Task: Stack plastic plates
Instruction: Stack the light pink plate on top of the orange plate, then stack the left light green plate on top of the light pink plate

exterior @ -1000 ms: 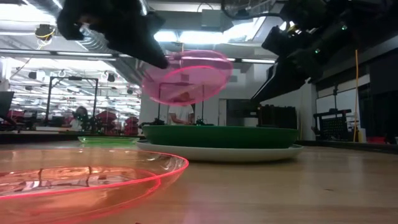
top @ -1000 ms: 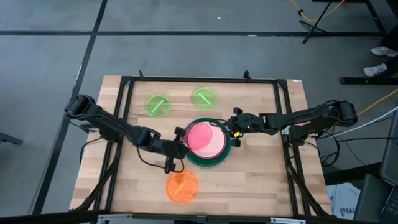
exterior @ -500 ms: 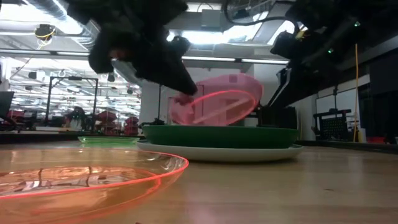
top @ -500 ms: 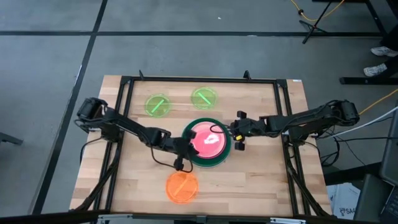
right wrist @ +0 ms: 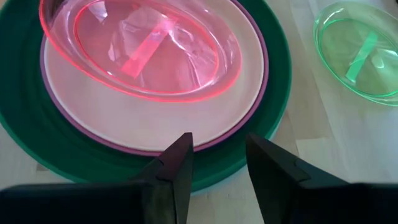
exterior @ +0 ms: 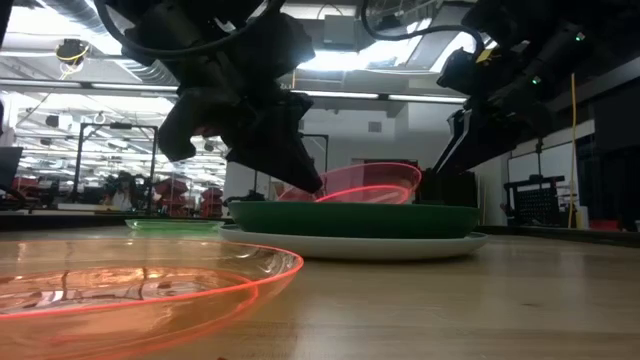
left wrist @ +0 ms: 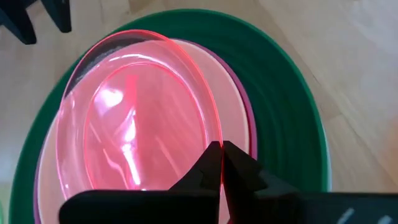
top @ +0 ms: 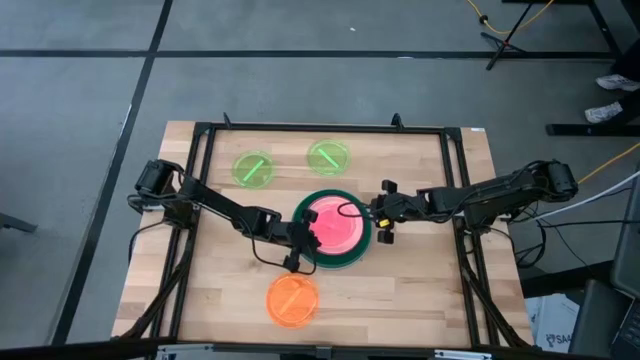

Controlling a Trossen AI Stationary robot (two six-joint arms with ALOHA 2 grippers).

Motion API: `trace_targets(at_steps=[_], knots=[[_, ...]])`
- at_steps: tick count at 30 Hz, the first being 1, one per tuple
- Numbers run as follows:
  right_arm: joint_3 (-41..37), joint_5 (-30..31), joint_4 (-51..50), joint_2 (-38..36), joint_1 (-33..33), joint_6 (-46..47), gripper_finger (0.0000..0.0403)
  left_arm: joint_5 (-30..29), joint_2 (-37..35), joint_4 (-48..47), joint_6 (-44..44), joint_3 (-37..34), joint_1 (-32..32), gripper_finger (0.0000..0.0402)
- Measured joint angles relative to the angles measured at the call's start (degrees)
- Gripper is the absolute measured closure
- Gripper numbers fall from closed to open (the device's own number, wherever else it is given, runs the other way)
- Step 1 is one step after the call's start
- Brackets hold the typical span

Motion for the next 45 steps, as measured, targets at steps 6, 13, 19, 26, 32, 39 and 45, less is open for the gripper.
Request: trace_targets(at_steps=[6,13,19,26,32,39,45], knots=[[0.0,-0.02,-0.02,0.0,0.0,0.0,0.0265,-1.53,0.0,-0.03,-0.02,0.0,0.0,0.0361],[0.0,-0.02,-0.02,0.02,0.0,0.5,0.0265,-4.67,-0.46,-1.77,-0.49,0.41,-0.53,0.0305],[-0.04,-0.02,-0.25,0.07,0.0,0.56,0.0265,-11.29,-4.09,-16.82,-3.67,4.26,-2.53,0.0296],[-0.07,-0.02,-0.15,0.09,0.0,1.67,0.0265,-9.33,-13.25,-26.09,-10.71,1.8,-2.14,0.0296],[-0.07,-0.02,-0.42,0.09,0.0,2.19,0.0265,-10.1,-22.22,-25.66,-14.04,-4.9,-0.73,0.0298],[-0.07,-0.02,-0.34,0.09,0.0,2.29,0.0265,-11.98,-29.4,-26.01,-16.9,-11.3,4.3,0.0298],[-0.07,0.22,0.02,0.09,0.0,2.31,0.0265,-12.66,-30.58,-27.86,-16.76,-14.52,8.85,0.0298]])
